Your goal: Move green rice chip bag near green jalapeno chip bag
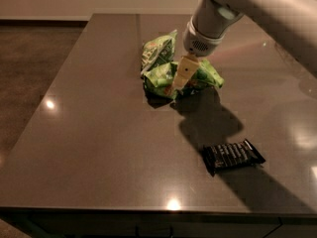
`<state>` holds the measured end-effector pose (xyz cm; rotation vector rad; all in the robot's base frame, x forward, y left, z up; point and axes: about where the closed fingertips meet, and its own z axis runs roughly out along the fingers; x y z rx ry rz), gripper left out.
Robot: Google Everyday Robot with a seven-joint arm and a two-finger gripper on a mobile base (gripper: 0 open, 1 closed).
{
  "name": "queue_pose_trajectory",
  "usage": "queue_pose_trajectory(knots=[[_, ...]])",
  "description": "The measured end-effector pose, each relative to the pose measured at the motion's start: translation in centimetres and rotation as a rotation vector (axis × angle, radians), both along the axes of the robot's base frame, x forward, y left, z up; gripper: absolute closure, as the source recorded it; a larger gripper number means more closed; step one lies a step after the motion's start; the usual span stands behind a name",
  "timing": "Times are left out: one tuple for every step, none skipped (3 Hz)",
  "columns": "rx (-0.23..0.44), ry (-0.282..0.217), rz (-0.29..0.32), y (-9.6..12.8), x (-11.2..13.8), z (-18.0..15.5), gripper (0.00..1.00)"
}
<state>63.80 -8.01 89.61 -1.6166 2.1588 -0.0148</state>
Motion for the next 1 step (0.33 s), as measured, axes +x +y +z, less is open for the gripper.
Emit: queue_pose_trajectory(knots=[[0.0,0.0,0.0,0.0,0.0,-0.01,0.0]])
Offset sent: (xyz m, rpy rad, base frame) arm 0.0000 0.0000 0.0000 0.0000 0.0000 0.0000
